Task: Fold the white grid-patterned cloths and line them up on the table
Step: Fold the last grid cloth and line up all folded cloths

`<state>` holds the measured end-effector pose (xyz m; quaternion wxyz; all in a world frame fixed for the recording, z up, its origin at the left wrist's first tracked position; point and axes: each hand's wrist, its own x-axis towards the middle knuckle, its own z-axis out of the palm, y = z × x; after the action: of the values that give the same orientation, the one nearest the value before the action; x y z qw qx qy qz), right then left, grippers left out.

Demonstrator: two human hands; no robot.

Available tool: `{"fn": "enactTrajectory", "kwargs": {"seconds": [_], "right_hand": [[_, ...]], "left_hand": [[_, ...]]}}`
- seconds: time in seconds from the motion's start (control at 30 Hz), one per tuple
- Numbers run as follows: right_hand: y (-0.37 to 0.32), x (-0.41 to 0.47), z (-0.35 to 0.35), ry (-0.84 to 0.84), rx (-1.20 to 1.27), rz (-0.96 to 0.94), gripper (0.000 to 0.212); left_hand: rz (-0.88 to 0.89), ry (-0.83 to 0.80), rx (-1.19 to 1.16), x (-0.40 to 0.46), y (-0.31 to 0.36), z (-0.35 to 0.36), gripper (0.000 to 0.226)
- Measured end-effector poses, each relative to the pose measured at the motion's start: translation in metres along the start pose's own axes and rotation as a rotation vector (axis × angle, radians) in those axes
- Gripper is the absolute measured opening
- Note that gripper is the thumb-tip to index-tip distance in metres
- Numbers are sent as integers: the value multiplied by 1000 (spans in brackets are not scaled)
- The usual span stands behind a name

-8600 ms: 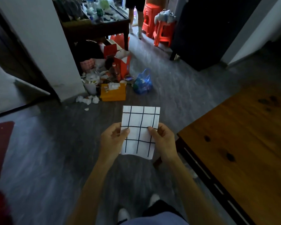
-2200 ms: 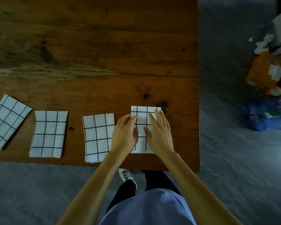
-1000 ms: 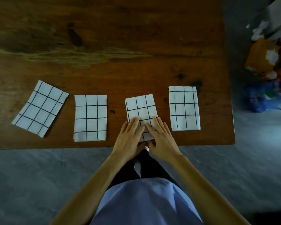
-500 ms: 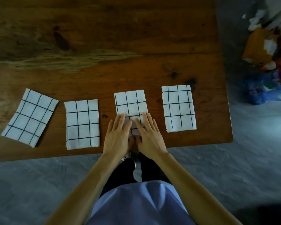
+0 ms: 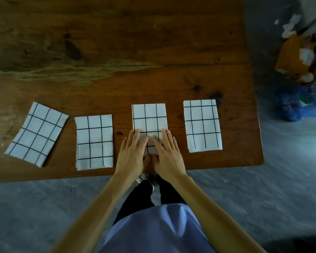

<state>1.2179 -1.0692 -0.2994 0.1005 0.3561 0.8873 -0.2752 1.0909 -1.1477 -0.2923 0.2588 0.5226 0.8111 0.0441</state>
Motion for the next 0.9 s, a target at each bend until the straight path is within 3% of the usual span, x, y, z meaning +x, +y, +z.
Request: {"fn": "enactTrajectory", "kwargs": {"seconds": [0.17,0.33,0.47,0.7,0.9], "right_hand": [[-6,-1,-3,5,0,-83,72],[-58,23,-4,-90,1,-187,67],[-102,37,2,-75,-21,-202,66],[-143,30,32,-108,-97,-151,66],[-173,9,61,-112,-199,-73,68]], "left_hand": [[-52,-20,-15,-11,-3,-10,76],[-171,101,-31,-40,-44,-31,70],[-218,91,-30,-64,-87,-40,75],[-48,40,10,-86,-154,-37,81],[32,39,39,-106,-182,-28,69]]}}
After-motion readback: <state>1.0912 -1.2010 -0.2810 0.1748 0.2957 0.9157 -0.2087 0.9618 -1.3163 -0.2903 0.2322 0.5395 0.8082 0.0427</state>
